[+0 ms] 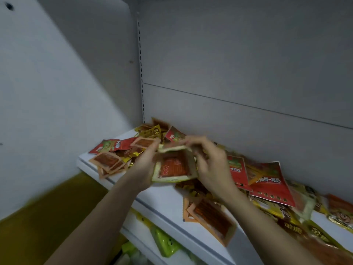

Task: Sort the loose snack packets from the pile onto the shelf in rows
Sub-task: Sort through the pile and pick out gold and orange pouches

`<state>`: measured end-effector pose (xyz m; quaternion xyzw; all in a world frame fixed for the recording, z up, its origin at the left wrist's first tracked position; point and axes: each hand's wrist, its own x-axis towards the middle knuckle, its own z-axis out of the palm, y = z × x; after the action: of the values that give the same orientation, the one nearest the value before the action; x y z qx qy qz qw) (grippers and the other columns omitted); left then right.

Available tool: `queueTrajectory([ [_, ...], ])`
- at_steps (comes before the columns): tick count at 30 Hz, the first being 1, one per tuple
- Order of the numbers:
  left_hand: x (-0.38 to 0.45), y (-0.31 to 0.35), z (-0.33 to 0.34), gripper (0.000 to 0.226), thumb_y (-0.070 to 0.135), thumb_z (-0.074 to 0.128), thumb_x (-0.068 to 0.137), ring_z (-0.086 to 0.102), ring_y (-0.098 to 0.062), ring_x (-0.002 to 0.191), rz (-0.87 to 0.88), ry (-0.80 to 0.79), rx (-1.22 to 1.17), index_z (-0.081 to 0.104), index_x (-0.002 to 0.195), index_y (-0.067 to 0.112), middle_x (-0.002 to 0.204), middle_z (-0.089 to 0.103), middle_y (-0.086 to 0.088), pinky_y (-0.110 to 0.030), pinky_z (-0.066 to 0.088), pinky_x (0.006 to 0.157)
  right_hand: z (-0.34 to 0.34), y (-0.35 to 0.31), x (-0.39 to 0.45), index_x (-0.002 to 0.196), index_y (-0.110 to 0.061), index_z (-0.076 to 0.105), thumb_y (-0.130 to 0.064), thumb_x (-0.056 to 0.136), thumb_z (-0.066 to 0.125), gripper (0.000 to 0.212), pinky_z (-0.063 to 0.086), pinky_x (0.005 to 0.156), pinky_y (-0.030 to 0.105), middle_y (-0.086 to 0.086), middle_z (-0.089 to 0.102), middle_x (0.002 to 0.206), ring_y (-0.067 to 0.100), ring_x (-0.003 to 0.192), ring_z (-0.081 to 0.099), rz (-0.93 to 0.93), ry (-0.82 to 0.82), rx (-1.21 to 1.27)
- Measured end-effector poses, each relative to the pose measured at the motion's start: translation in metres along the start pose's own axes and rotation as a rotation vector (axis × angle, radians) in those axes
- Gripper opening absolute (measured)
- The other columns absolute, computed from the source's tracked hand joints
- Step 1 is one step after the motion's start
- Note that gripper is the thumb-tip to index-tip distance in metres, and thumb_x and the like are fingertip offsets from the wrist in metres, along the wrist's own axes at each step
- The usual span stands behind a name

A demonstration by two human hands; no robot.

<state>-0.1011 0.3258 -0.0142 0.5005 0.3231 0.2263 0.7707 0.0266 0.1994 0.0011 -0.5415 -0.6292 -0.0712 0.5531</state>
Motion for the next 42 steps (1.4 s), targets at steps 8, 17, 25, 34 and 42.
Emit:
queueTrajectory([
  [8,0.001,0.002,-0.038,0.033,0.022,0.065,0.096,0.074,-0.033,0.092,0.107,0.245,-0.070,0.063,0.121,0.000,0.104,0.076,-0.018,-0.043,0.059,0.080,0.003,0.014,-0.012,0.112,-0.029,0.065,-0.017,0.097,0.061,0.020,0.049,0.091,0.015,-0.017,0.065,0.117,-0.005,0.109,0.058,0.444,-0.497,0.167],
  [17,0.014,0.005,-0.055,0.021,0.014,0.072,0.089,0.076,-0.031,0.079,0.186,0.273,0.058,0.068,0.106,0.002,0.093,0.077,-0.016,-0.038,0.062,0.068,0.022,0.103,0.044,0.091,-0.001,0.069,0.001,0.081,0.067,0.010,0.057,0.066,0.034,0.014,0.069,0.090,0.030,0.085,0.068,0.973,-0.448,-0.383],
  [25,0.045,-0.002,-0.041,0.019,0.011,0.072,0.090,0.075,-0.033,0.093,0.134,0.106,0.127,0.071,0.107,0.004,0.099,0.077,-0.016,-0.052,0.057,0.092,0.060,0.136,0.047,0.105,0.000,0.058,-0.002,0.087,0.066,0.020,0.055,0.077,0.036,0.015,0.065,0.102,0.029,0.093,0.065,1.203,-0.321,-0.351],
  [34,0.067,-0.003,-0.051,0.015,0.012,0.070,0.092,0.076,-0.029,0.089,0.110,0.047,0.127,0.072,0.106,0.006,0.097,0.078,-0.013,-0.045,0.059,0.087,0.050,0.126,0.068,0.099,0.004,0.067,-0.001,0.086,0.059,0.017,0.045,0.045,0.023,0.014,0.067,0.078,0.019,0.056,0.058,1.177,-0.223,-0.178],
  [42,0.072,0.005,-0.050,0.016,0.013,0.071,0.092,0.076,-0.023,0.086,0.147,-0.008,0.142,0.072,0.107,0.008,0.094,0.079,-0.007,-0.037,0.060,0.077,-0.023,0.058,0.088,0.105,0.006,0.052,-0.006,0.097,0.050,0.014,0.063,0.062,0.042,0.026,0.069,0.084,0.035,0.070,0.072,1.012,-0.110,-0.180],
])
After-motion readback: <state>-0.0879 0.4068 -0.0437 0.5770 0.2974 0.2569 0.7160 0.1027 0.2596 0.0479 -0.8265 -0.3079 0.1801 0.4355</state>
